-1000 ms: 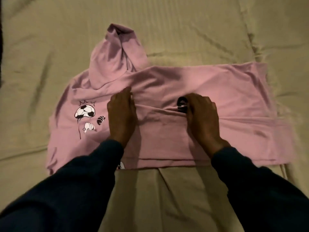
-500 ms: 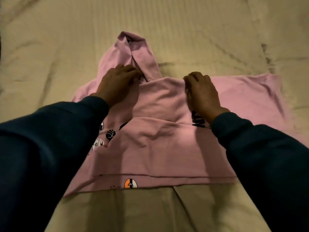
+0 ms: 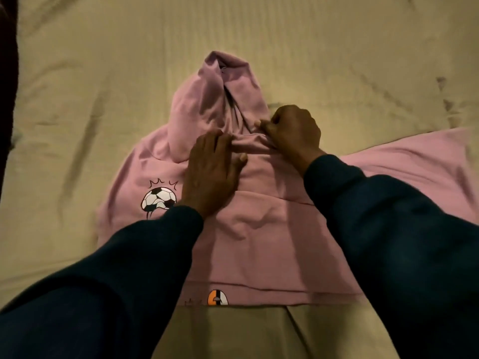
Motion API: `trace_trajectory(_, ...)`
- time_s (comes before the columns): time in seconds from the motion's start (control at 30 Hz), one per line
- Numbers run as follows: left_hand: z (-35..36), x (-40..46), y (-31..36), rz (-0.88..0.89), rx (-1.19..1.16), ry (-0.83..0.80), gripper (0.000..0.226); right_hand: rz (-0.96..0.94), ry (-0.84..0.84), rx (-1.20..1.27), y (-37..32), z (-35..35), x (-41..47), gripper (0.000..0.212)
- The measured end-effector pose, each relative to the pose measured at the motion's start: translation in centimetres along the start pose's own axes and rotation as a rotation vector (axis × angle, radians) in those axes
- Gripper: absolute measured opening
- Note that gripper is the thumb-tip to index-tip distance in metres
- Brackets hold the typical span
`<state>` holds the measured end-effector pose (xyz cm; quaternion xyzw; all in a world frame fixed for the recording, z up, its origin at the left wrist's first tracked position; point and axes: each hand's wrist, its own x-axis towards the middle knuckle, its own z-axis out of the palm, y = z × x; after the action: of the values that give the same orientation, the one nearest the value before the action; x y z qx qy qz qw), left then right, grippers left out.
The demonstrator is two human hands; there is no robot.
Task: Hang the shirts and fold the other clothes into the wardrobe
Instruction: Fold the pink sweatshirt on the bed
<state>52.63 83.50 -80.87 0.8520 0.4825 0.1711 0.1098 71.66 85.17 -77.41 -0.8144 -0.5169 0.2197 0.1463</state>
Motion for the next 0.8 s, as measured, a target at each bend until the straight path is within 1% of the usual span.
trace_trajectory(0.07, 0.3, -0.9, -1.6, 0.058, 0.039, -0.034, 0.049, -0.028, -0.136, -0.049, -0.7, -0.1, 1.3, 0.026)
trace_trajectory(0.1, 0.4, -1.2, -2.1, 0.075, 0.045, -0.035, 0.052, -0.047, -0.212, -0.064, -1.0, -0.5, 2.0, 0.021)
trace_trajectory(0.17, 0.8, -1.8, -2.2, 0.108, 0.032, -0.008, 0.051, -0.065, -0.343, -0.052, -1.4, -1.7, 3.4, 0.016)
trace_trajectory(0.27, 1.3, -2.3, -2.2, 0.201, 0.029, 0.059, 0.047, 0.02, -0.468, -0.051, -1.9, -3.2, 5.6, 0.016)
trace_trajectory(0.3, 1.5, -2.3, -2.3, 0.235, 0.053, 0.069, 0.047, 0.072, -0.452, 0.019, -1.9, -3.6, 6.8, 0.015)
trace_trajectory(0.33, 1.6, -2.5, -2.4, 0.262, 0.083, 0.07, 0.048, 0.128, -0.358, 0.169, -2.2, -4.0, 8.2, 0.014)
trace_trajectory(0.37, 1.7, -2.5, -2.6, 0.273, 0.106, 0.069, 0.049, 0.144, -0.142, 0.343, -2.6, -4.7, 9.7, 0.012)
trace_trajectory(0.4, 1.9, -2.5, -2.8, 0.273, 0.115, 0.061, 0.05, 0.095, 0.102, 0.472, -2.9, -5.6, 11.9, 0.007)
trace_trajectory(0.43, 2.1, -2.5, -2.9, 0.268, 0.111, 0.052, 0.05, -0.003, 0.243, 0.583, -3.5, -6.7, 13.5, 0.005)
trace_trajectory(0.47, 2.3, -2.4, -3.0, 0.262, 0.097, 0.043, 0.05, -0.07, 0.236, 0.614, -4.0, -7.6, 15.0, 0.012)
trace_trajectory(0.5, 2.4, -2.4, -3.0, 0.255, 0.084, 0.036, 0.051, -0.109, 0.189, 0.641, -4.6, -8.1, 15.8, 0.021)
trace_trajectory(0.53, 2.6, -2.3, -3.1, 0.243, 0.073, 0.032, 0.051, -0.146, 0.171, 0.612, -5.0, -8.2, 16.0, 0.026)
trace_trajectory(0.57, 2.8, -2.3, -3.2, 0.233, 0.066, 0.03, 0.051, -0.188, 0.212, 0.525, -5.5, -8.1, 15.7, 0.023)
trace_trajectory(0.6, 2.9, -2.3, -3.2, 0.223, 0.06, 0.027, 0.051, -0.236, 0.251, 0.409, -5.6, -7.6, 14.6, 0.011)
trace_trajectory(0.63, 2.9, -2.3, -3.2, 0.214, 0.057, 0.02, 0.051, -0.263, 0.258, 0.336, -4.7, -6.7, 13.5, 0.007)
trace_trajectory(0.67, 2.8, -2.3, -3.2, 0.208, 0.055, 0.013, 0.051, -0.28, 0.257, 0.267, -3.0, -5.8, 12.2, 0.022)
trace_trajectory(0.7, 2.7, -2.3, -3.1, 0.206, 0.054, 0.008, 0.051, -0.288, 0.23, 0.224, -1.2, -5.0, 10.2, 0.03)
trace_trajectory(0.73, 2.6, -2.3, -3.0, 0.203, 0.053, 0.002, 0.051, -0.242, 0.193, 0.193, 0.5, -4.1, 8.5, 0.03)
trace_trajectory(0.8, 2.3, -2.1, -2.7, 0.186, 0.057, -0.011, 0.05, -0.176, 0.153, 0.164, 3.9, -3.2, 4.5, 0.024)
